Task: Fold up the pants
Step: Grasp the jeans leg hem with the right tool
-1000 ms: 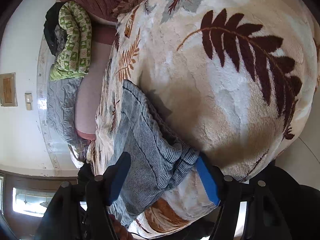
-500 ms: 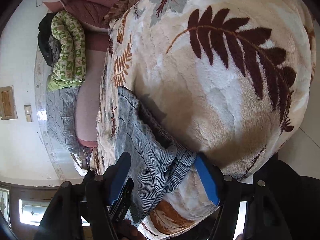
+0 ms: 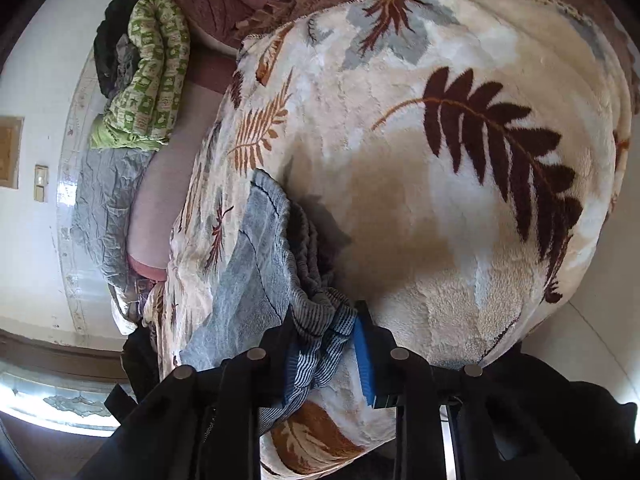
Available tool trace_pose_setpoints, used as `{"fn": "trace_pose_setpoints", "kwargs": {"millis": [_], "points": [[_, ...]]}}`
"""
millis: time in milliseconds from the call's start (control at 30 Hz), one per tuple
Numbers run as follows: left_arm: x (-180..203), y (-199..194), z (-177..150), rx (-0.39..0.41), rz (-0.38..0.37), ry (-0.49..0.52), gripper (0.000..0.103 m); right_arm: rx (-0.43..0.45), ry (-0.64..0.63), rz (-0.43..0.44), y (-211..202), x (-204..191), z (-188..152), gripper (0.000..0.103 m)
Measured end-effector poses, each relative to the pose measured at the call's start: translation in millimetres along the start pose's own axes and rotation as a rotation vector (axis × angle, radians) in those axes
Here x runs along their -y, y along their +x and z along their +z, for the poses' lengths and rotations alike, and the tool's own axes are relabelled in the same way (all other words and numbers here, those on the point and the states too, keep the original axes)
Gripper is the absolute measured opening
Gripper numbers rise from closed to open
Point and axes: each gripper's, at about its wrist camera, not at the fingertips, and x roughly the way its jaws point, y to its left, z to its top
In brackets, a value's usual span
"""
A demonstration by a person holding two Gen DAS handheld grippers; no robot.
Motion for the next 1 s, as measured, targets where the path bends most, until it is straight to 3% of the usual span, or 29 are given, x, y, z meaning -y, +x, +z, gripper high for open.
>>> {"fn": "trace_pose_setpoints", "kwargs": {"millis": [100,200,267,300,333,367,467,567,633,667,733,800,867,1000], "points": [[-1.9,-1.3,0.6,0.011,-0.004,-0.010,0.085,-0.026,-0.012,-0.039,8.7,2.1,-0.7,0.027],[-11.1,-13.7,6.5,0.024,-0.024,-0.055,0.085,-0.042,0.090,0.015,10.4,19.7,-0.9,0.033],[-13.5,-19.1,7.9,0.058,0.010,-0.051,0.085,-0.052,0.124,0.047,11.7,27.1,-0.2,0.033],[-11.5,-13.6,7.7,0.039,0.025,-0.033,0.085,-0.057,0.129,0.052,12.5,28.5,0.3,0.034],[-7.5,-0.1,6.2,-0.025,0.018,-0.002,0.085,-0.060,0.127,0.052,12.9,28.7,1.0,0.034],[-6.3,6.0,3.7,-0.029,0.018,0.008,0.087,-0.063,0.118,0.054,13.5,27.7,1.8,0.035],[-13.3,-3.0,5.6,-0.012,-0.002,-0.018,0.085,-0.053,0.054,0.041,11.8,15.3,3.9,0.029],[-24.7,-24.7,4.7,0.064,0.019,-0.054,0.085,-0.039,-0.006,0.012,7.1,2.9,4.0,0.027],[-23.0,-16.1,-0.2,0.004,0.019,-0.023,0.085,-0.026,-0.037,-0.003,3.5,-5.8,3.7,0.026],[-18.1,-1.8,-5.2,-0.060,0.022,0.014,0.085,-0.014,-0.060,-0.013,1.2,-12.3,3.4,0.026],[-15.7,-0.6,-7.0,-0.014,0.033,0.039,0.087,0.005,-0.113,-0.028,-4.0,-28.3,1.9,0.025],[-21.8,-6.0,-2.3,-0.036,-0.013,0.011,0.083,0.036,-0.203,-0.055,-11.7,-54.0,-2.9,0.023],[-38.4,-18.7,-1.3,-0.023,-0.067,-0.053,0.082,0.058,-0.292,-0.052,-18.5,-85.3,-10.1,0.020],[-96.8,-54.9,-16.0,0.068,-0.101,-0.222,0.082,0.094,-0.539,-0.036,-21.3,-165.0,-45.9,0.017]]}}
